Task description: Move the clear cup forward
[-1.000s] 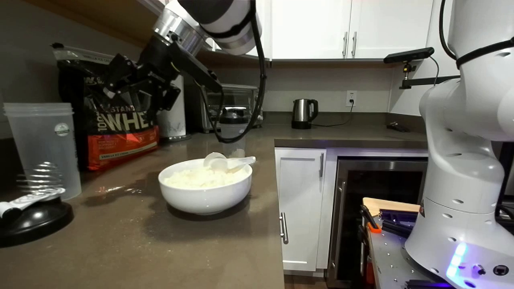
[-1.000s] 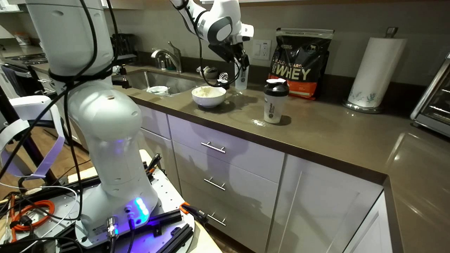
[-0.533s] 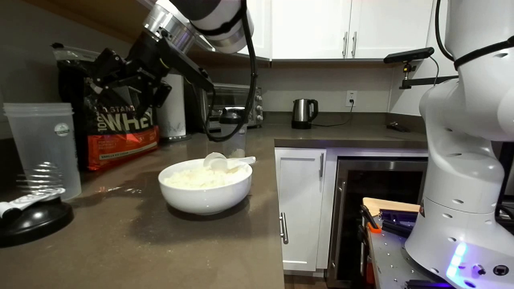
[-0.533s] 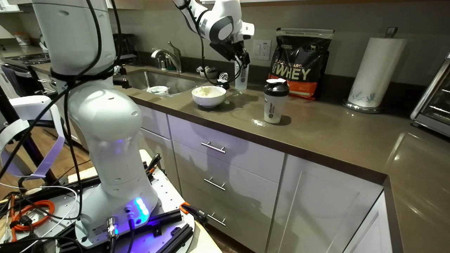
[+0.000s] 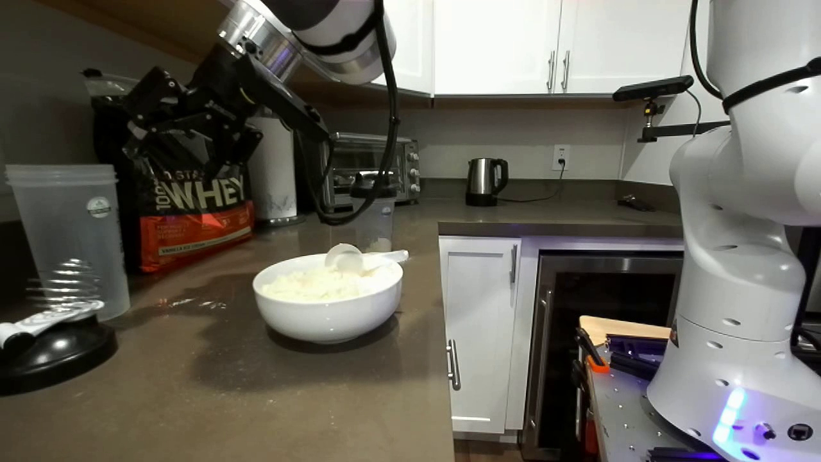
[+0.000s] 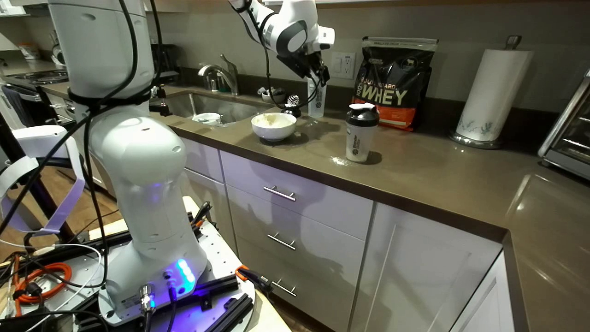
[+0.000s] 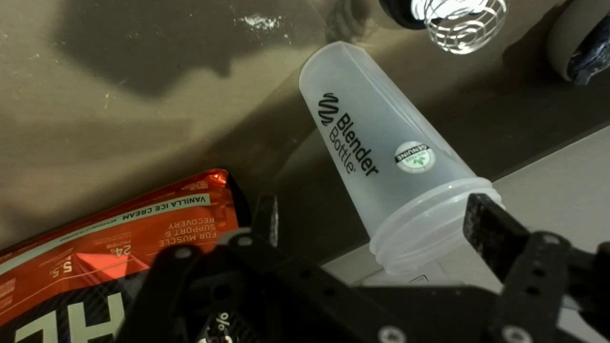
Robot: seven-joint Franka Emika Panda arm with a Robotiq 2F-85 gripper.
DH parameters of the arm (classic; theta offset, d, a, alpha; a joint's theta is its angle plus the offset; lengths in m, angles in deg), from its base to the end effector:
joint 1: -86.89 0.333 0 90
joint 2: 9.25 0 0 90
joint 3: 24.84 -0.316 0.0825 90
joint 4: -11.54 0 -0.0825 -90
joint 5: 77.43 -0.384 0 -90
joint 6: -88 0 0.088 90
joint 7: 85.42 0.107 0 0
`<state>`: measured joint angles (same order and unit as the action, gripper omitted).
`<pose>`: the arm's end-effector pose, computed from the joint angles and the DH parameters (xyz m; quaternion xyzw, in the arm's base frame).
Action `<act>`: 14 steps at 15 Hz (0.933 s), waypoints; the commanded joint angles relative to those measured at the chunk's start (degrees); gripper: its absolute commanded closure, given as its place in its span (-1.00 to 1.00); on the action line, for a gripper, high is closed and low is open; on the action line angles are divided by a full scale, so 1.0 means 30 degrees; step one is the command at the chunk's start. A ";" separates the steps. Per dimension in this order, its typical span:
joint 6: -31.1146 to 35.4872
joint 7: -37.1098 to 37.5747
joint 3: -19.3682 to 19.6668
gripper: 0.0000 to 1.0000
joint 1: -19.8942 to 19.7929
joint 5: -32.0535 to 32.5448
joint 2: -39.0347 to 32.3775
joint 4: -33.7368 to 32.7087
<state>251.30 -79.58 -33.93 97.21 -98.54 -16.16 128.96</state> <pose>0.5894 0.1840 0.4581 -0.9368 0.0410 -0.2938 0.1856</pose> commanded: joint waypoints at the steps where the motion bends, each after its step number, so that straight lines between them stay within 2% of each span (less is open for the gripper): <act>1: 0.0865 0.0192 -0.0149 -1.00 0.0069 -0.0418 -0.0617 -0.0565; 7: 0.1259 0.0150 -0.0323 -1.00 0.0033 -0.0417 -0.1091 -0.0957; 14: 0.0936 0.0963 -0.0276 -1.00 -0.0064 0.0639 -0.1751 -0.2260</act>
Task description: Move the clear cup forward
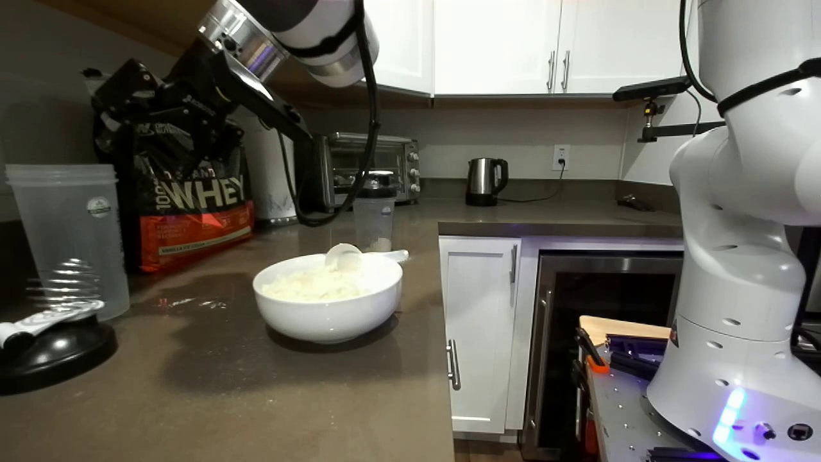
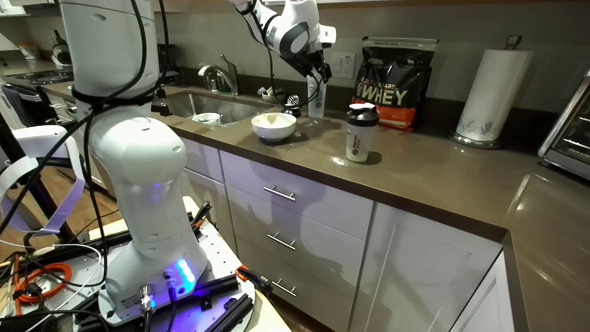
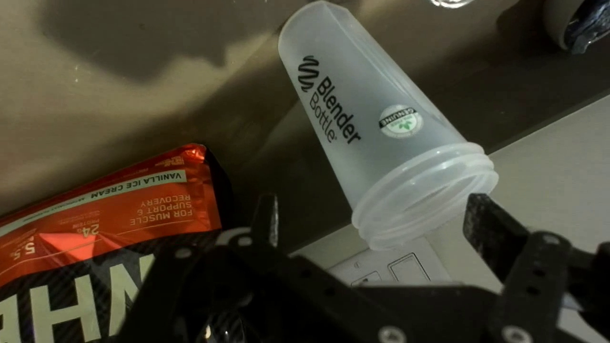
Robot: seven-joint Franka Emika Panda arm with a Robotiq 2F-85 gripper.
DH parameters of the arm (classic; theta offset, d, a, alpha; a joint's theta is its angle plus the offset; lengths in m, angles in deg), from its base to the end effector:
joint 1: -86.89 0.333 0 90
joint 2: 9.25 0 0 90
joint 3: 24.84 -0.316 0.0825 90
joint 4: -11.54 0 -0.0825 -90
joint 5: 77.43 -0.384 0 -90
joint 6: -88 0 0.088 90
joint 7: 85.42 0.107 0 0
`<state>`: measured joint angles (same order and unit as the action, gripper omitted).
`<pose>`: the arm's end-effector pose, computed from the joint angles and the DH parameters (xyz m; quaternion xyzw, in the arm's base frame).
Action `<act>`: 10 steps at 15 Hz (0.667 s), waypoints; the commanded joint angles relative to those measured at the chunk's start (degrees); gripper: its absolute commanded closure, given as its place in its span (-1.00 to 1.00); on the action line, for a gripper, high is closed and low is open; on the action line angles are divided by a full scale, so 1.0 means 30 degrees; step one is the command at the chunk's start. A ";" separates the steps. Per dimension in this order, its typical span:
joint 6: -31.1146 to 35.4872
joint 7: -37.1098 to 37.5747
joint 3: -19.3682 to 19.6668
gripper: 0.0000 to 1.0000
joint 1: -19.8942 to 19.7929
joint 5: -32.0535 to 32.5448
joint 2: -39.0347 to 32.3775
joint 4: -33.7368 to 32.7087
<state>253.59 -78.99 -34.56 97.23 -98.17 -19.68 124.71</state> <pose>0.6087 0.1941 0.4622 -0.9277 0.0435 -0.3151 0.1954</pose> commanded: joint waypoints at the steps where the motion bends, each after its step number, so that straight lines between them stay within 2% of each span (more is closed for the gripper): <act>1: 0.0192 0.0875 -0.0032 -1.00 -0.0047 0.0591 -0.0699 -0.0994; 10: 0.0470 0.1684 0.0178 -1.00 0.0147 0.1201 -0.2004 -0.1900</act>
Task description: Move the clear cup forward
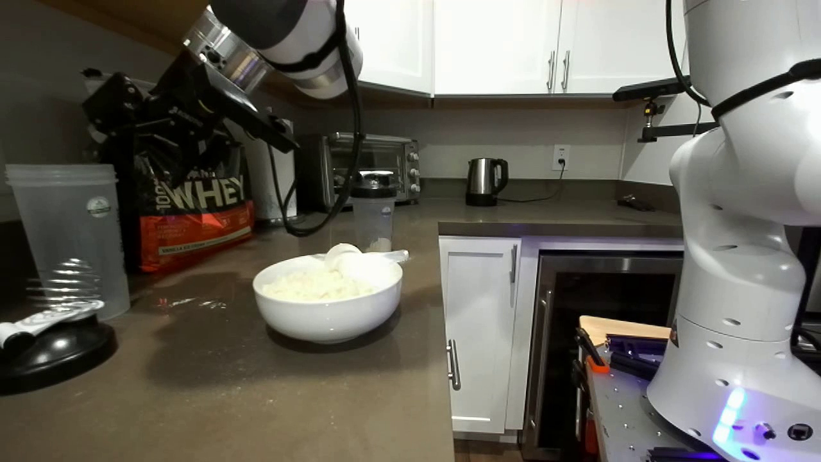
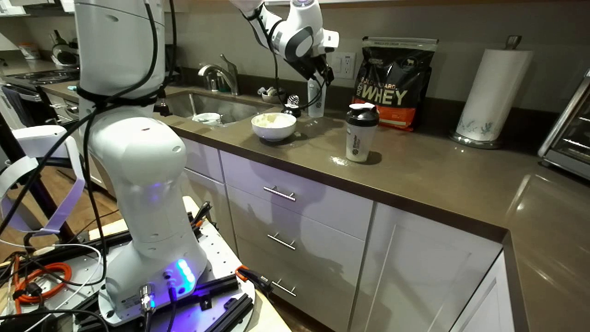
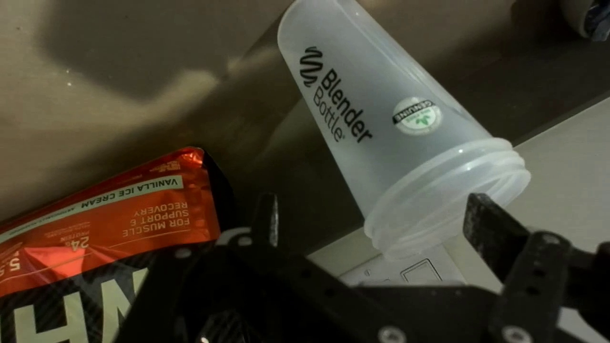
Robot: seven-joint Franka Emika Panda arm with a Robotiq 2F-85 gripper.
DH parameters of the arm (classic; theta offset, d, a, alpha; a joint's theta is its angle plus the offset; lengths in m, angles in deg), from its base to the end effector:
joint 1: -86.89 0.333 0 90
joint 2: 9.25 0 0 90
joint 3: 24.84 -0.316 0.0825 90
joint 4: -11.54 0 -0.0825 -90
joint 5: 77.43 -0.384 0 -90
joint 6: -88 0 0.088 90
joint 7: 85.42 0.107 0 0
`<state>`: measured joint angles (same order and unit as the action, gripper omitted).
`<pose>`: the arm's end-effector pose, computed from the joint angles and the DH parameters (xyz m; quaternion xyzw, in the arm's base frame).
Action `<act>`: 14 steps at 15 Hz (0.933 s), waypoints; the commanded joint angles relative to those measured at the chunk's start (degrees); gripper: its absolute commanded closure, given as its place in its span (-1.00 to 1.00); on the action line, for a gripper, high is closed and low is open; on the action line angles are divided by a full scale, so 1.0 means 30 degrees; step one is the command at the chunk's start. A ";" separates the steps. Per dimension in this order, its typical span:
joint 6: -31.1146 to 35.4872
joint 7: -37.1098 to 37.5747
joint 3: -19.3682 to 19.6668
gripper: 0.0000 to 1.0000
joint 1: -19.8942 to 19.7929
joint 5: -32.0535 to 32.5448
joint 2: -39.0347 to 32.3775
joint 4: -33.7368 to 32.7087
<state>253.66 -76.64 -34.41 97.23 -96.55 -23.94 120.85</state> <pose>0.6290 0.1984 0.4486 -0.9282 0.0557 -0.3104 0.1974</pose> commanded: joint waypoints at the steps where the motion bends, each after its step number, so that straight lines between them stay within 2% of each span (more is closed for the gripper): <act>1: 0.0422 0.0951 0.0119 -1.00 0.0146 0.0670 -0.0661 -0.0707; 9: 0.0467 0.1351 0.0269 -1.00 0.0377 0.1068 -0.1349 -0.1479; 14: 0.0358 0.2521 0.1005 -1.00 0.1030 0.2448 -0.1768 -0.1704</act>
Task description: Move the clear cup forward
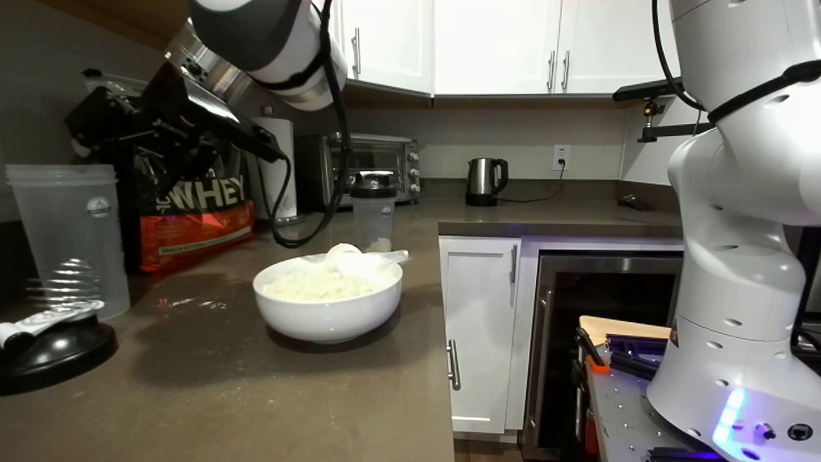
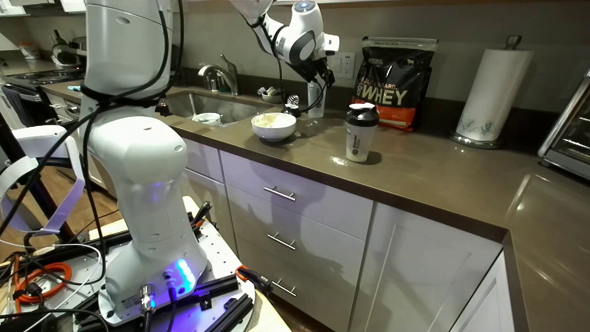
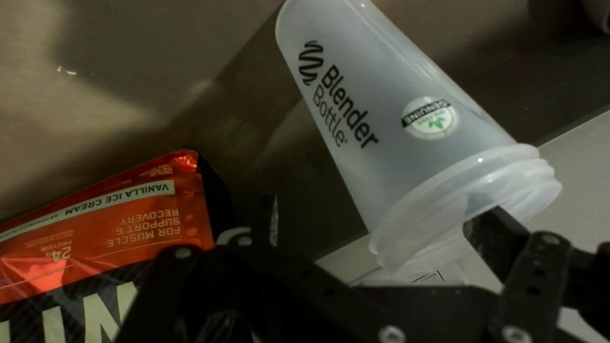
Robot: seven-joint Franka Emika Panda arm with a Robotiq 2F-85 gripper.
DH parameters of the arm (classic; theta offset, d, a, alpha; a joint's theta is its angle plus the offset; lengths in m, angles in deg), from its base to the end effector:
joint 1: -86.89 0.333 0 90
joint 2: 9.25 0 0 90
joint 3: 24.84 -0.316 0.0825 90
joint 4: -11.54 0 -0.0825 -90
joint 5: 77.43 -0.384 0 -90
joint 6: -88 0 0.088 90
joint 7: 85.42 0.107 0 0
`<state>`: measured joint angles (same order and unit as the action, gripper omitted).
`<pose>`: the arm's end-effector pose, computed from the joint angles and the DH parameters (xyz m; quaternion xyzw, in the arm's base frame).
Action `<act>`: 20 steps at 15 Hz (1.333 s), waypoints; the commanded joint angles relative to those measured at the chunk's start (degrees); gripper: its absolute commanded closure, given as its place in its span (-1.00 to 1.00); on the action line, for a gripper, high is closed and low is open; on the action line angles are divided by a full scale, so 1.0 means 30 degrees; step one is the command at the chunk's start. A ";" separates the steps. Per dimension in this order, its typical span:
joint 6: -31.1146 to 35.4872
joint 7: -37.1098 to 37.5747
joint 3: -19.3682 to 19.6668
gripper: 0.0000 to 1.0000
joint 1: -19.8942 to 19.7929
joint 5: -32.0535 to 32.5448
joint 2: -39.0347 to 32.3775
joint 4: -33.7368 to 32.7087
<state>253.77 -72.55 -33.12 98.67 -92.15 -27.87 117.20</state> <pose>0.6454 0.2093 0.4359 -0.9300 0.0582 -0.3097 0.1891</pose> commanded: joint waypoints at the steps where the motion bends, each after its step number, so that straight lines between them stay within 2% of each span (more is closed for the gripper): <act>1: 0.0218 0.1395 0.0945 -1.00 0.0902 0.1187 -0.0488 -0.0553; 3: 0.0115 0.1857 0.1371 -1.00 0.1248 0.1578 -0.0538 -0.0635; 4: 0.0073 0.2009 0.1579 -0.53 0.1430 0.1715 -0.0533 -0.0659; 5: 0.0055 0.2144 0.1749 -0.47 0.1584 0.1797 -0.0511 -0.0651; 9: -0.0058 0.2554 0.2510 0.07 0.2235 0.2138 -0.0214 -0.0498; 10: 0.0028 0.2687 0.2736 0.00 0.2425 0.2224 -0.0142 -0.0399; 11: 0.0071 0.2709 0.2882 0.17 0.2559 0.2213 -0.0001 -0.0240; 12: 0.0065 0.2773 0.3053 0.41 0.2698 0.2241 0.0121 -0.0115; 13: 0.0063 0.2818 0.3221 0.46 0.2834 0.2302 0.0202 -0.0038; 14: 0.0082 0.2803 0.3364 0.71 0.2936 0.2290 0.0325 0.0110; 15: 0.0090 0.2873 0.3539 0.83 0.3050 0.2300 0.0406 0.0203; 16: 0.0126 0.2937 0.3743 0.93 0.3172 0.2306 0.0518 0.0347; 18: 0.0134 0.3008 0.4069 1.00 0.3364 0.2272 0.0694 0.0582; 19: 0.0110 0.3057 0.4249 0.94 0.3455 0.2274 0.0835 0.0789; 20: 0.0164 0.3116 0.4458 0.97 0.3565 0.2290 0.0949 0.0985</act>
<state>253.77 -65.86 -21.74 108.01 -87.02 -28.03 116.57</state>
